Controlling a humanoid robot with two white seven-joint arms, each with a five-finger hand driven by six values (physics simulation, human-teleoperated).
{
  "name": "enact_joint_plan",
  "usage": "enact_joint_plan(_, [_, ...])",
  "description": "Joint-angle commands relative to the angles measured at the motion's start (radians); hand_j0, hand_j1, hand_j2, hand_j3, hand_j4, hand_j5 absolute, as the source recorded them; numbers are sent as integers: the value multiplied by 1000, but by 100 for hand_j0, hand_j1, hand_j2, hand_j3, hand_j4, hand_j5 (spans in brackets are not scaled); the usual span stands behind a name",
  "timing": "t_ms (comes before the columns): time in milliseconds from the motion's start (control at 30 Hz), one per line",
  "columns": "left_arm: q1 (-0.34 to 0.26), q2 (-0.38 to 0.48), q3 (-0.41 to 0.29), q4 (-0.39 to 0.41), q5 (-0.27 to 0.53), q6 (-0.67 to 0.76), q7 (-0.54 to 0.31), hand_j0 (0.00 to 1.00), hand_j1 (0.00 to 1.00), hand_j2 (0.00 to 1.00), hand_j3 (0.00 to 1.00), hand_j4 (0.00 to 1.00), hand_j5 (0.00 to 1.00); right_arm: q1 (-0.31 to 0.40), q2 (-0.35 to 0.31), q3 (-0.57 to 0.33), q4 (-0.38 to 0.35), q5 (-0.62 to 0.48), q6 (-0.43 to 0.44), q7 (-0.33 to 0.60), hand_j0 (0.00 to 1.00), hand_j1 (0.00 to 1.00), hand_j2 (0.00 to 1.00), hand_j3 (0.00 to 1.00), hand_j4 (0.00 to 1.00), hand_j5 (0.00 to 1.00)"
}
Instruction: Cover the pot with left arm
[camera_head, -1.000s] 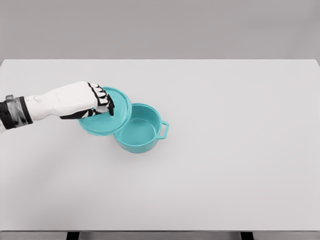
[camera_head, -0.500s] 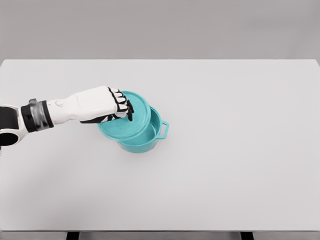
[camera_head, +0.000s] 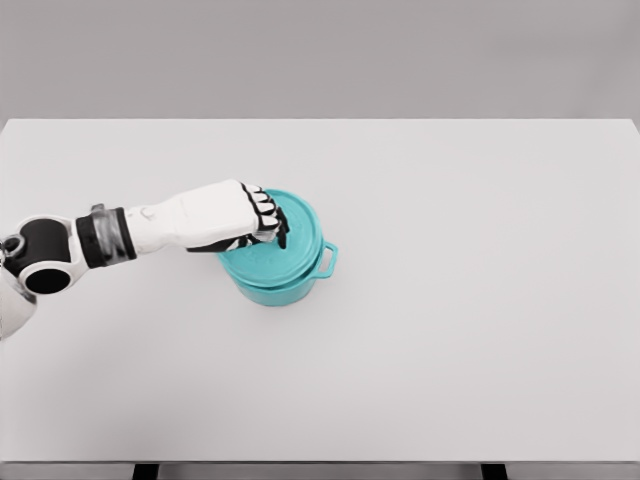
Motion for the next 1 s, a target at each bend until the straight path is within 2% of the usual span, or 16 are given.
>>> enact_joint_plan(0, [-2,-17,-2,15,-4,1,1,51,51,51,51,51,51,0,0,0,0,0,0,0,100,100,100,100,100,100])
enact_joint_plan(700, [3,-29,-16,41,-12,1,1,54,54,54,54,54,54,0,0,0,0,0,0,0,100,100,100,100,100,100])
enact_joint_plan(967, [3,-29,-16,44,-12,1,1,58,58,58,58,58,58,0,0,0,0,0,0,0,100,100,100,100,100,100])
